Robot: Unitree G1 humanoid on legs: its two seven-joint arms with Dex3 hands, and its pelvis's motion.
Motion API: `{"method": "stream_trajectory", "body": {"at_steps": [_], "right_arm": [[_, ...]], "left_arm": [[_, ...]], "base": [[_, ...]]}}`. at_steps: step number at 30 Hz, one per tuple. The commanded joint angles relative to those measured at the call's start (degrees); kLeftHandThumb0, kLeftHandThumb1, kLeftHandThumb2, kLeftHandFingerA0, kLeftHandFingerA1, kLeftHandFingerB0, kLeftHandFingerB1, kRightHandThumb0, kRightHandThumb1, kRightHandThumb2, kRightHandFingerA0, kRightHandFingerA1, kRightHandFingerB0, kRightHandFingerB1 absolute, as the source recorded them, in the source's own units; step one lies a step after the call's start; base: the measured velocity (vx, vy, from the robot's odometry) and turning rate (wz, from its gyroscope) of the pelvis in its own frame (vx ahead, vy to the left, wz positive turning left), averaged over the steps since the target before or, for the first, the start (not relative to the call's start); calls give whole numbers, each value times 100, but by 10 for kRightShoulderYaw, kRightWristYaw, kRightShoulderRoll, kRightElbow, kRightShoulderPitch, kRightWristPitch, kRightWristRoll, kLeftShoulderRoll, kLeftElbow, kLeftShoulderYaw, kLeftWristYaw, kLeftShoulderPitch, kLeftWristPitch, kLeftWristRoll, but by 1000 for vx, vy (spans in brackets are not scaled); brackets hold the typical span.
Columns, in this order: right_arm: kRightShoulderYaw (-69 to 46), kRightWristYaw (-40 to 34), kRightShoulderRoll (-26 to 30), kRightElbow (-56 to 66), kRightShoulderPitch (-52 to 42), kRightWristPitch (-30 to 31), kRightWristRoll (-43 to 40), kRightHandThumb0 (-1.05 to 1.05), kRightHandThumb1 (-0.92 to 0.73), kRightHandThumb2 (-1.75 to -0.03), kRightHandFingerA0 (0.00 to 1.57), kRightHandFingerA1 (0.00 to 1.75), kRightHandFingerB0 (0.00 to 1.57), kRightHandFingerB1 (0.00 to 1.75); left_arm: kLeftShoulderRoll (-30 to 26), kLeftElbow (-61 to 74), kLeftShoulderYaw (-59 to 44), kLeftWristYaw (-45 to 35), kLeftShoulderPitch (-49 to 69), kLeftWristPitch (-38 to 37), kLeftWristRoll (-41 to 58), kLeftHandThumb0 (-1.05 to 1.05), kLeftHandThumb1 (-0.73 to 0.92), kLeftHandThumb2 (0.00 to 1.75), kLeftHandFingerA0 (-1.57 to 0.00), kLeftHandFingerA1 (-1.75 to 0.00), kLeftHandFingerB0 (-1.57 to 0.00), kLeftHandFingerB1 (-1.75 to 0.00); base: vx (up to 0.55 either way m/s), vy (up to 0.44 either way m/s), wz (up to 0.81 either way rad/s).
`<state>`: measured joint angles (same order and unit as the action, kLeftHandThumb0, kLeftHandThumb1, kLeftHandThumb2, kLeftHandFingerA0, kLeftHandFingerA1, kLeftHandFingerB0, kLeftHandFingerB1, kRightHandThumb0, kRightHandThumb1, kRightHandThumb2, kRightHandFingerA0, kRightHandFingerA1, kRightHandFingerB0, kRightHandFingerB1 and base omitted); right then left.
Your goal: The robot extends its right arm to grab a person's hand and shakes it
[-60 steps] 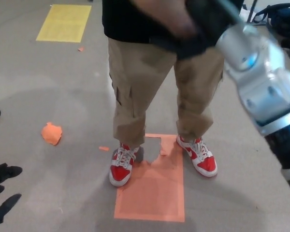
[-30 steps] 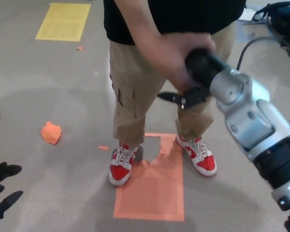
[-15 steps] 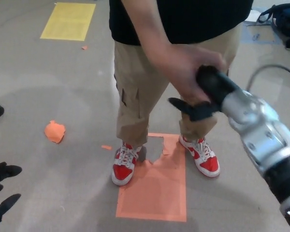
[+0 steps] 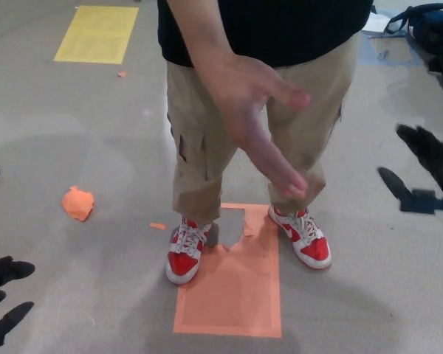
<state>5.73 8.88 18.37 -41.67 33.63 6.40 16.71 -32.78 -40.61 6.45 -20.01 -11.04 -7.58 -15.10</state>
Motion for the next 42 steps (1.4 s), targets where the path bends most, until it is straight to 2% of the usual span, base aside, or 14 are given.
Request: {"method": "stream_trajectory", "body": {"at_steps": [1,4,7,8,10,11,15,19,22,24,25,30,31,42], "right_arm": [[-6,64,21,-54,-9,-10,-30,-86,-70,-105,0,14,0,11],[-4,105,23,-107,2,-6,-40,-86,-71,-103,0,13,0,11],[3,113,18,-164,3,-10,-33,-83,-71,-103,0,16,0,15],[0,114,14,-191,0,-15,-37,-74,-88,-65,0,8,0,10],[-3,113,9,-227,0,-33,-38,-77,-76,-107,0,20,0,21],[-5,123,12,-245,-11,-33,-41,-77,-81,-111,0,19,6,23],[1,132,19,-287,-35,-33,-35,-80,-82,-101,0,6,0,11],[-1,143,19,-314,-50,-37,-37,-78,-87,-116,0,15,0,17],[11,144,19,-327,-45,-13,-25,-77,-92,-84,0,6,0,15],[3,145,14,-333,-46,23,-35,-82,-85,-117,0,14,0,14],[2,139,12,-336,-49,31,-36,-80,-84,-116,0,16,0,16],[8,137,8,-337,-63,18,-32,-77,-92,-78,0,10,0,14],[4,138,7,-335,-67,10,-37,-81,-85,-118,0,17,0,16],[-12,117,-6,-318,-93,-68,-48,-80,-79,-96,0,7,0,10]], "left_arm": [[-7,-16,13,8,-15,-2,-17,-74,73,107,-6,-42,-4,-36],[-6,-21,21,8,-27,4,-22,-73,92,70,-12,-28,-10,-25],[3,-40,26,15,-42,7,-23,-75,74,108,-7,-43,-3,-34],[9,-51,24,10,-48,8,-15,-75,92,70,-12,-29,-9,-25],[13,-66,24,9,-56,5,-14,-74,73,108,-6,-42,-5,-34],[21,-72,27,10,-55,3,-15,-75,92,70,-12,-28,-9,-24],[37,-102,32,8,-57,-3,-14,-82,78,108,-8,-35,-8,-28],[40,-135,33,6,-57,-17,-13,-80,92,75,-12,-29,-9,-23],[47,-164,29,5,-62,-19,-7,-81,81,110,-9,-34,-8,-29],[48,-176,29,5,-55,-25,-7,-80,81,109,-8,-32,-8,-29],[52,-188,21,1,-51,-34,4,-71,92,73,-11,-28,-10,-27],[59,-223,-13,-9,-42,-44,34,-34,59,113,0,-46,0,-46],[60,-225,-19,-5,-40,-41,38,-33,61,114,0,-47,0,-46],[59,-261,-14,-3,-52,-44,16,-33,62,115,0,-47,0,-46]], "base": [[0,0,0],[0,0,0],[0,0,0],[0,0,0],[0,0,0],[0,0,0],[0,0,0],[0,0,0],[0,0,0],[0,0,0],[0,0,0],[0,0,0],[0,0,0],[0,0,0]]}}
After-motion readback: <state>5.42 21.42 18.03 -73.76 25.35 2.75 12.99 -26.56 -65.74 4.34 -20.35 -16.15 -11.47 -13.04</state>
